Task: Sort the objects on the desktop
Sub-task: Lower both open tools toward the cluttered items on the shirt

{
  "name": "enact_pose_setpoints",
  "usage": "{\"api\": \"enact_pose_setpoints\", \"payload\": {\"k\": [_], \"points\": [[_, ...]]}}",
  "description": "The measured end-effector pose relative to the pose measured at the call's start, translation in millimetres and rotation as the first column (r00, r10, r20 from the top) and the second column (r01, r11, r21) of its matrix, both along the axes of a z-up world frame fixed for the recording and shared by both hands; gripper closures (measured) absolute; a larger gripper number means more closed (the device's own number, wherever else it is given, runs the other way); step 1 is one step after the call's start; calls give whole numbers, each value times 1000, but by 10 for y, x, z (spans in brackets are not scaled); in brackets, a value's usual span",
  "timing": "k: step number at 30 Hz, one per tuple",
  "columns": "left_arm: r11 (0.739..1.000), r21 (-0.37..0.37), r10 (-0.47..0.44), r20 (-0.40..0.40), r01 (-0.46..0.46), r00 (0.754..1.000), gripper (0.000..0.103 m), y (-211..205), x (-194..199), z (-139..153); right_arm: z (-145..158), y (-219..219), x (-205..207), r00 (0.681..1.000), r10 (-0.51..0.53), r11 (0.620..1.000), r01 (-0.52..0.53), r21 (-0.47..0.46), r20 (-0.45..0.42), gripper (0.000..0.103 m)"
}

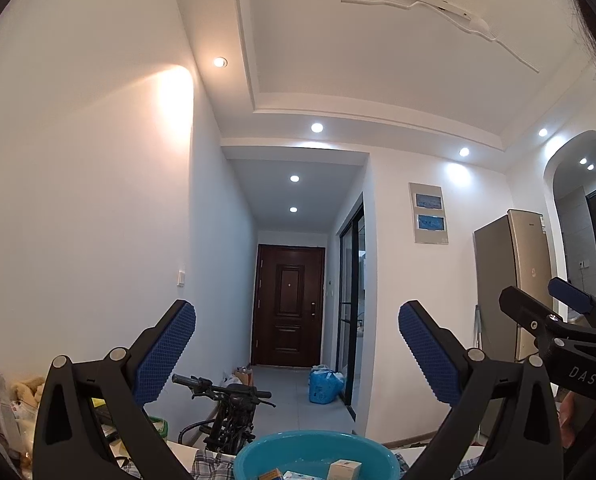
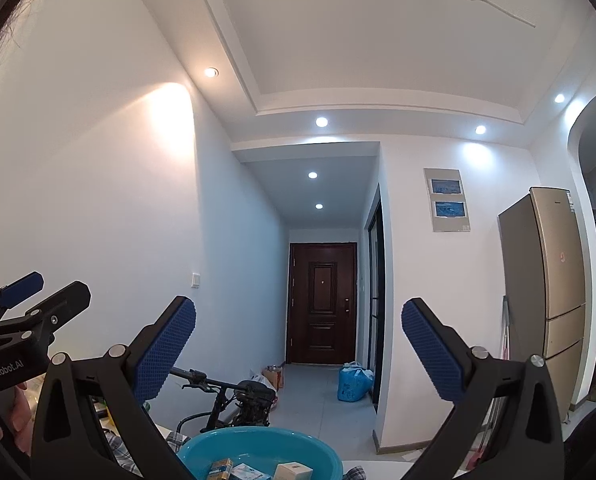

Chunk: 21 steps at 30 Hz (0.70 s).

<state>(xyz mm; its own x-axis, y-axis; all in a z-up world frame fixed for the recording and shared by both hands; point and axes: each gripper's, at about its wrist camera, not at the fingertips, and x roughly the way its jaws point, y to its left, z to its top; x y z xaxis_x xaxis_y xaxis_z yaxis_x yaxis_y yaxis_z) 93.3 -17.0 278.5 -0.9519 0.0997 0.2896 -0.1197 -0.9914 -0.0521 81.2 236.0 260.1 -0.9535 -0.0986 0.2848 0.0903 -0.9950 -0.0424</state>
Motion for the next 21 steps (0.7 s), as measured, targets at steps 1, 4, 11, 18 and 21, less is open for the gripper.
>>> {"api": "enact_pose_setpoints", "payload": {"k": [1,4,11,18,21], "points": [[1000,-3,2,-5,-2,1000,0,0,46,-11,-9,0,38,1000,0,1000,0,-1,-2,0],[1000,-8,16,-7,-16,1000,0,-14,168,-68,-43,16,138,1000,0,1000,0,-2,-1,0],[1000,-14,8,45,-7,999,0,-11,261,-216,-195,105,259,999,-26,1000,26,-10,43,0],[999,-36,-2,150,8,989,0,49,189,-453,-371,194,229,993,-43,998,48,-40,108,0],[999,-34,9,218,-2,976,0,29,59,-574,-510,203,165,985,-58,997,65,-36,164,0]]}}
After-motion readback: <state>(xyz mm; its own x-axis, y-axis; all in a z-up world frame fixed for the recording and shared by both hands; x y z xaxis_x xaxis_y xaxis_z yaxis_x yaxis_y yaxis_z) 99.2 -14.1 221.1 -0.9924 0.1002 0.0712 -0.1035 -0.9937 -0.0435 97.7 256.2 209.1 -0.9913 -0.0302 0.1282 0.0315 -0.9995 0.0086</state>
